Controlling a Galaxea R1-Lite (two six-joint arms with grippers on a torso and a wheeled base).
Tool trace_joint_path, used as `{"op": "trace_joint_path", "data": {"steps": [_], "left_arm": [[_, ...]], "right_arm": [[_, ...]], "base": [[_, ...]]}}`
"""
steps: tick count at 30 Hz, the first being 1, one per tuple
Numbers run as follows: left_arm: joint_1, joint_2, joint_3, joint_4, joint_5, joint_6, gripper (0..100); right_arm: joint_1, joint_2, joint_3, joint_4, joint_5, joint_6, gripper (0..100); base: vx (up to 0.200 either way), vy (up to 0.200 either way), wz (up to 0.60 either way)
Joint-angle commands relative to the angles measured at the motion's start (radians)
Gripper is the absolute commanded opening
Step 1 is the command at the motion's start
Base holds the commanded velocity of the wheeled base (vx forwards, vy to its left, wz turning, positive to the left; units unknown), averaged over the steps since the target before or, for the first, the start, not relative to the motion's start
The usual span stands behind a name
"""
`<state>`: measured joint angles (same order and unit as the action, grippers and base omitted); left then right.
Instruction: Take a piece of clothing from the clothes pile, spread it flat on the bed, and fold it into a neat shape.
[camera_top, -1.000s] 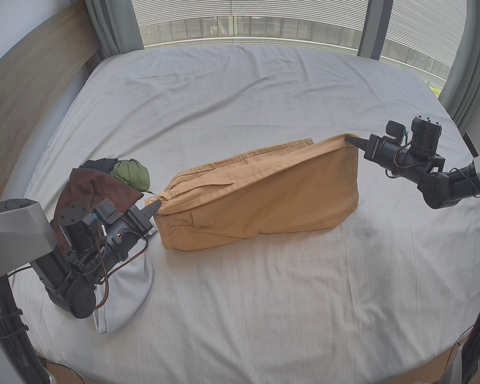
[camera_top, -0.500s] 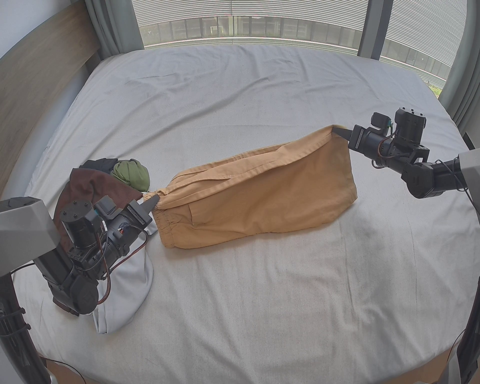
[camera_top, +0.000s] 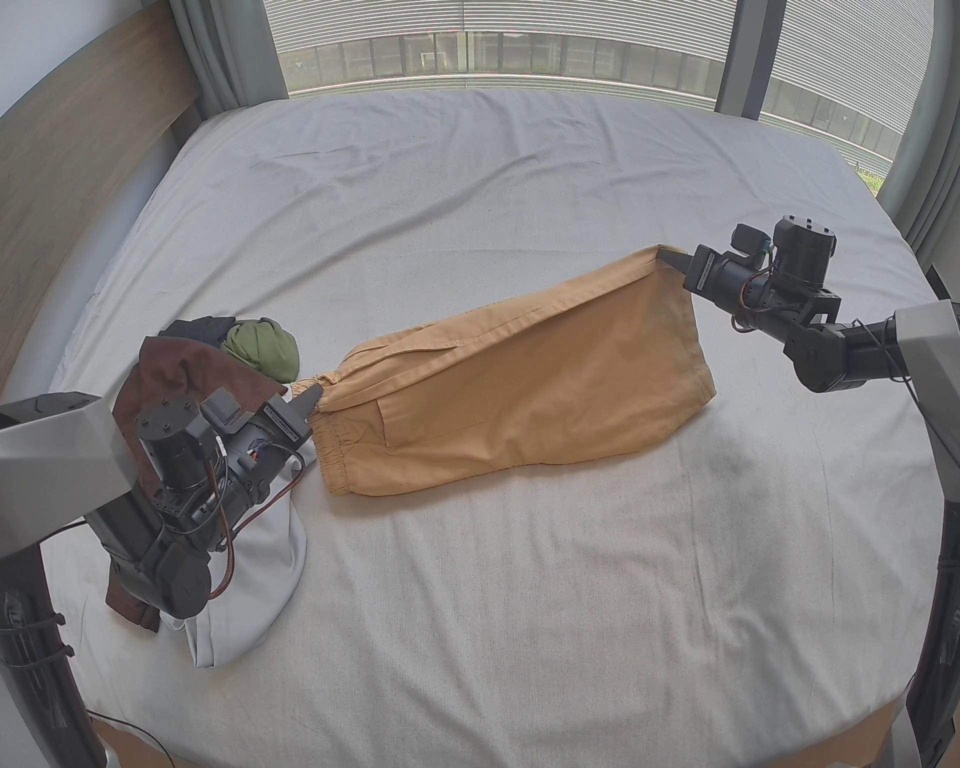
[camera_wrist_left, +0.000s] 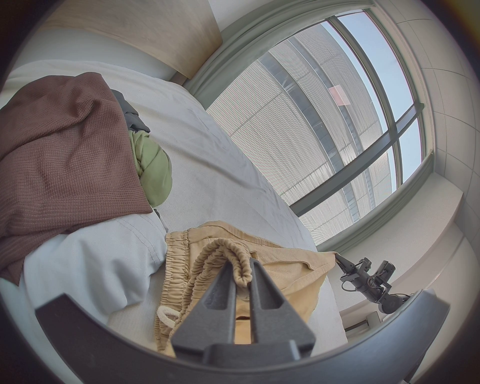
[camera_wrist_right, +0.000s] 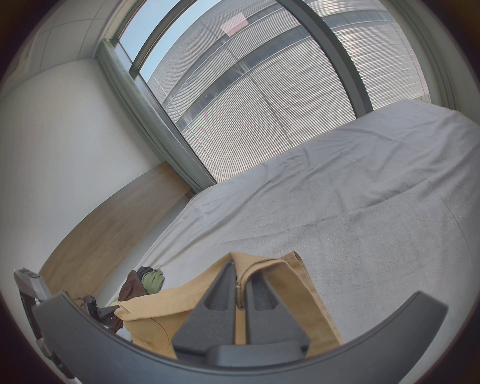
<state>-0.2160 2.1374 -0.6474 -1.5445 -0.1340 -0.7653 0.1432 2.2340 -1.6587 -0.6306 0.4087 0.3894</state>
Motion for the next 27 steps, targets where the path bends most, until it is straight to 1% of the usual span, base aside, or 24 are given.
{"op": "trace_joint_path", "data": {"steps": [1,21,22,23,24,27], "left_arm": [[0.003,0.029,-0.02,-0.002,0.01,0.0,0],[0.015,0.029,-0.023,0.0,0.013,0.001,0],[0.015,0.03,-0.021,0.0,0.014,0.003,100],[0.015,0.03,-0.021,0.0,0.014,0.003,100],[0.017,0.033,-0.021,0.0,0.016,0.003,100],[0.015,0.041,-0.024,-0.002,0.019,0.011,100]], "right_arm": [[0.01,0.026,-0.023,-0.001,-0.004,0.016,0],[0.015,0.064,-0.055,-0.012,-0.007,0.014,0],[0.015,0.064,-0.058,-0.012,-0.01,0.016,0],[0.015,0.065,-0.059,-0.012,-0.008,0.016,0],[0.019,0.064,-0.058,-0.014,-0.008,0.016,100],[0.021,0.067,-0.07,-0.015,-0.01,0.017,100]], "base": [[0.0,0.0,0.0],[0.0,0.0,0.0],[0.0,0.0,0.0],[0.0,0.0,0.0],[0.0,0.0,0.0],[0.0,0.0,0.0]]}}
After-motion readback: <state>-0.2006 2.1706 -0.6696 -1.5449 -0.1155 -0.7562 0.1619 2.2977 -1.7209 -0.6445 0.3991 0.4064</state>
